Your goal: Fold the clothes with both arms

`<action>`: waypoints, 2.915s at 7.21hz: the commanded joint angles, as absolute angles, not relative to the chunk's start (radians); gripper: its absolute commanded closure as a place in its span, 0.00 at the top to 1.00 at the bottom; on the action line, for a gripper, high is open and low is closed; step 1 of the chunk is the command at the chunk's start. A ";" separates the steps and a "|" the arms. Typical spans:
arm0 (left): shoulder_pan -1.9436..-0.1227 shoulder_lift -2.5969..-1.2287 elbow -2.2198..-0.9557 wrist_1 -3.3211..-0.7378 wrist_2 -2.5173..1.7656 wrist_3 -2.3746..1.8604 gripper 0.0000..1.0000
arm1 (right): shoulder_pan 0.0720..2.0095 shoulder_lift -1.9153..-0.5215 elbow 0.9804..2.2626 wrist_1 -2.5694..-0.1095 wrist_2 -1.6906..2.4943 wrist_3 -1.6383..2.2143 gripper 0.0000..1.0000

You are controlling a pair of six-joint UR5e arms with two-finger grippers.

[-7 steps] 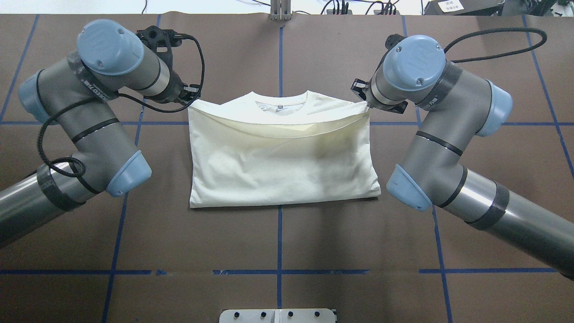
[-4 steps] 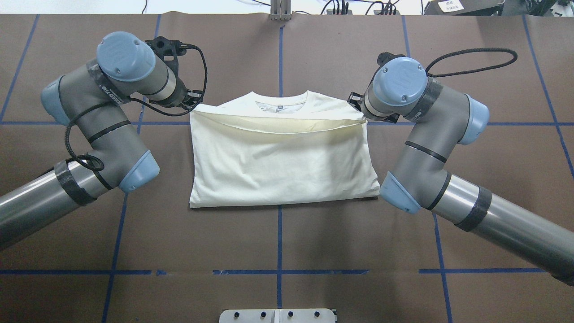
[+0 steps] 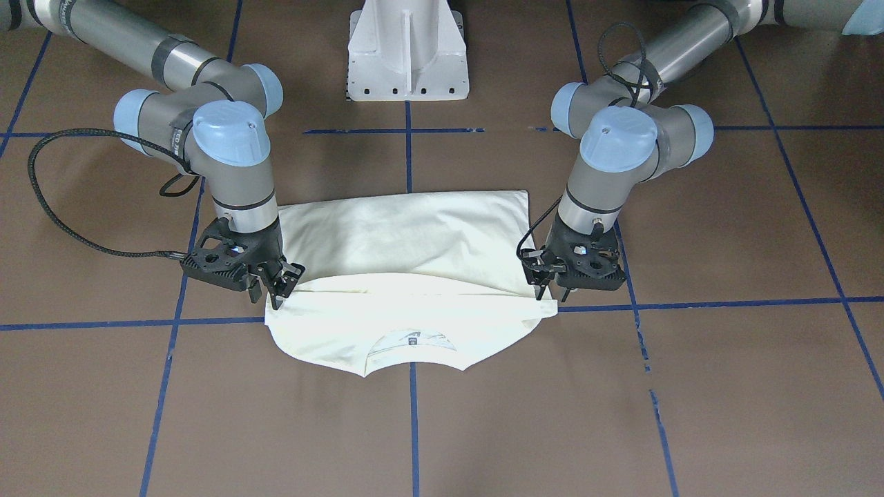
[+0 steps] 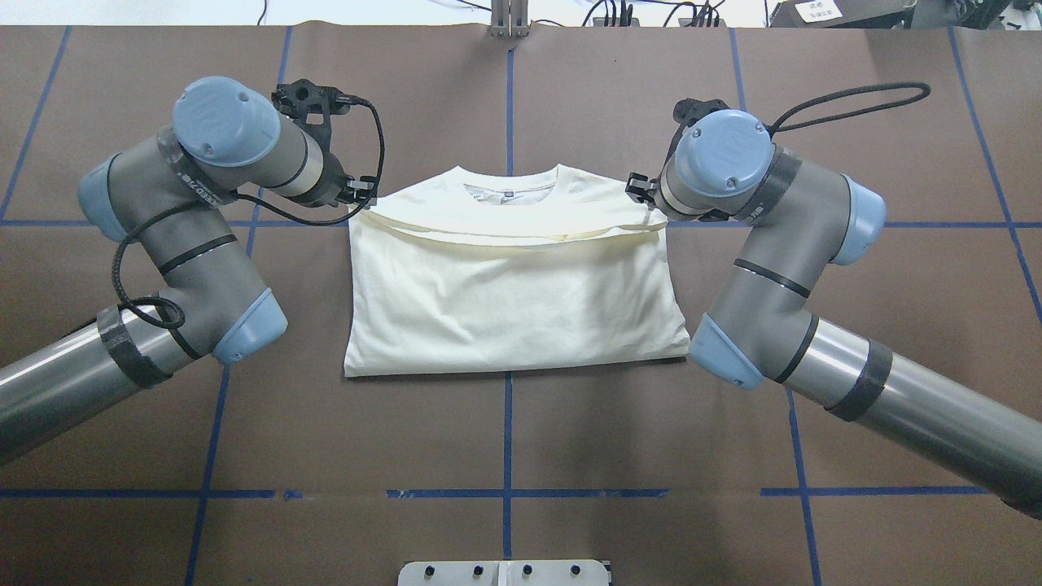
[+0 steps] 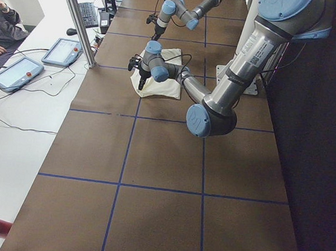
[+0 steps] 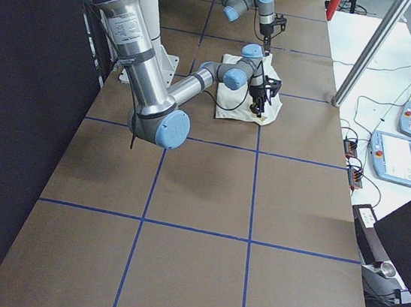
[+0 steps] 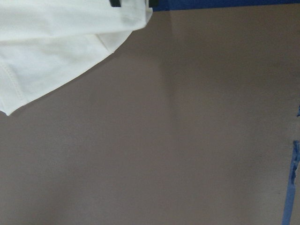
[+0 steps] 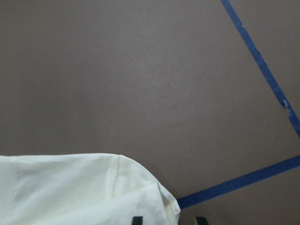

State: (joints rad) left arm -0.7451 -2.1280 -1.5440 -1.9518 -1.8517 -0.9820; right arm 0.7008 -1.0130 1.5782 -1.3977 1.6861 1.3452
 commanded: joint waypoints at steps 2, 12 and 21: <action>-0.692 -1.941 -1.760 -1.992 -1.879 -0.977 1.00 | 0.775 -1.035 1.614 -1.388 1.769 1.152 1.00; -0.431 -1.809 -1.770 -2.232 -1.750 -1.269 0.45 | 0.782 -1.035 1.621 -1.388 1.766 1.152 1.00; -0.668 -1.779 -1.745 -2.160 -1.750 -0.926 0.00 | 0.781 -1.032 1.621 -1.388 1.766 1.161 1.00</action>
State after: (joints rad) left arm -0.5763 -1.7697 -1.7869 -2.1915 -1.7485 -1.0449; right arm 0.7809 -1.0340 1.6214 -1.3883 1.7656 1.1570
